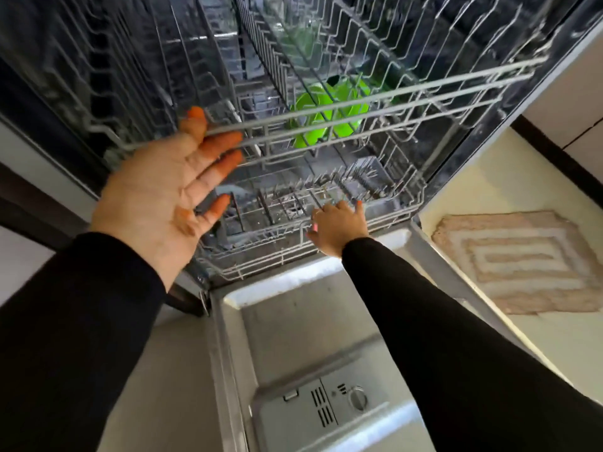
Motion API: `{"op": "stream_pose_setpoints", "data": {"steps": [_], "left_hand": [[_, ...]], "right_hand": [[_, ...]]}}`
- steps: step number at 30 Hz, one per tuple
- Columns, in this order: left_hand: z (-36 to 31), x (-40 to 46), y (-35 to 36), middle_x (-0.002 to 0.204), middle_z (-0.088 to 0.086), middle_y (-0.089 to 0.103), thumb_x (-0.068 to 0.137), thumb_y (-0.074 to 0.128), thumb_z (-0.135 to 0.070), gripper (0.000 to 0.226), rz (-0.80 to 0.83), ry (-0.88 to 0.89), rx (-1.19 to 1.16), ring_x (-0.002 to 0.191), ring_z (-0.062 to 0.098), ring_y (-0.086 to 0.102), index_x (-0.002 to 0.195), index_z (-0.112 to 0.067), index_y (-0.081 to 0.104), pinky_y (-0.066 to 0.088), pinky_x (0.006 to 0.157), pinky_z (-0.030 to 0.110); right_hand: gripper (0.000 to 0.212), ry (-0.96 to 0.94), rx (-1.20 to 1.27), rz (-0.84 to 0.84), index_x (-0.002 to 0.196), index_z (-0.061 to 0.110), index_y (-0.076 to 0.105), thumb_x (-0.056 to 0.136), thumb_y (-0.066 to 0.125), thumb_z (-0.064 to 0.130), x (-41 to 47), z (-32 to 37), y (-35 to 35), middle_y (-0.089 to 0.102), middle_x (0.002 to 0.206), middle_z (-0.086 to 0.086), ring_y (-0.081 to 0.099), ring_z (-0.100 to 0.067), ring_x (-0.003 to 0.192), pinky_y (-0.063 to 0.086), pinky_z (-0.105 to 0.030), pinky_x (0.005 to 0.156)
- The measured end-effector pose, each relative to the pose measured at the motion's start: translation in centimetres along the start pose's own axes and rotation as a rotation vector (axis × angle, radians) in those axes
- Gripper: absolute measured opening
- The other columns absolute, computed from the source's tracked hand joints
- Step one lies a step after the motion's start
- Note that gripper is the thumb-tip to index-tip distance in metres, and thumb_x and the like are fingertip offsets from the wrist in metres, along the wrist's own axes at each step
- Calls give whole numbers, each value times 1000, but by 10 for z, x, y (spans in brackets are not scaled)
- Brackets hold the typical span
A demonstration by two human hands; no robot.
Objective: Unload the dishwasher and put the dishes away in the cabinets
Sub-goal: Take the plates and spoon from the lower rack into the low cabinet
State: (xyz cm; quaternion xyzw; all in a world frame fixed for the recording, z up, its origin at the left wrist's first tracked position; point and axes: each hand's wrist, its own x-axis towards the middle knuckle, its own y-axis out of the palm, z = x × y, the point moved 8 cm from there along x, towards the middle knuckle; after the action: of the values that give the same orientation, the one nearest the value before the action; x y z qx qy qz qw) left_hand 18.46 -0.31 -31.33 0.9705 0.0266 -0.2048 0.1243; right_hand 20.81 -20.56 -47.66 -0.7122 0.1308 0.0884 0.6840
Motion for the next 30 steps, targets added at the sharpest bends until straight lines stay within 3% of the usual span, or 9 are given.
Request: {"op": "stream_pose_setpoints", "data": {"steps": [2,6,9,14,17,21,24,27,30], "left_hand": [[-1,-1,2,90,-18,74,93,52,-41,20,3,-1,6,88,-3,69,75,-33,58,37,86,34],[-3,-9,3,95,-17,74,91,53,-42,11,-5,-49,14,92,-3,68,86,-36,61,37,94,35],[-6,-14,5,100,-17,73,93,51,-42,11,2,-94,20,102,0,64,95,-38,61,35,98,35],[-10,-22,10,92,-20,74,92,53,-45,25,-34,-135,79,106,2,61,74,-35,67,34,97,34],[-12,-26,11,89,-20,74,91,54,-47,17,-44,-135,92,108,3,61,82,-34,59,33,94,34],[-13,-26,9,91,-19,73,93,52,-46,15,-51,-124,114,109,5,60,85,-34,57,33,102,37],[-13,-25,9,87,-20,74,92,52,-47,14,-31,-120,109,106,5,60,87,-34,56,33,101,37],[-12,-26,8,97,-19,71,91,52,-49,13,-10,-115,94,110,7,59,93,-36,57,34,102,37],[-12,-29,8,102,-19,71,93,52,-46,12,10,-96,55,110,8,59,98,-37,59,37,99,37]], "right_hand": [[41,-23,31,41,121,24,61,96,38,48,-12,-1,3,54,135,-2,36,-28,134,15,-56,112],[40,-62,35,86,119,28,62,97,36,49,-67,-9,19,53,138,-1,37,-27,134,20,-51,110],[39,-58,61,128,111,25,65,97,36,47,-105,-17,23,61,126,-3,41,-27,127,25,-50,107],[45,-72,80,135,103,23,66,98,30,51,-161,-24,12,64,116,0,44,-22,123,23,-49,109],[65,-105,108,80,95,24,68,88,13,59,-193,-27,6,67,104,5,51,-18,111,28,-49,106],[55,-40,55,-38,58,33,67,83,27,62,-233,-42,7,63,62,20,62,-5,69,57,-43,71],[44,-59,39,-73,58,34,66,78,38,60,-264,-46,12,61,58,18,62,-9,63,53,-40,68],[36,-97,12,-139,55,37,67,67,42,59,-290,-50,14,60,55,19,63,-11,60,33,-36,73],[45,-88,2,-222,49,39,62,74,36,65,-312,-55,10,56,52,22,61,-9,57,38,-36,70]]}}
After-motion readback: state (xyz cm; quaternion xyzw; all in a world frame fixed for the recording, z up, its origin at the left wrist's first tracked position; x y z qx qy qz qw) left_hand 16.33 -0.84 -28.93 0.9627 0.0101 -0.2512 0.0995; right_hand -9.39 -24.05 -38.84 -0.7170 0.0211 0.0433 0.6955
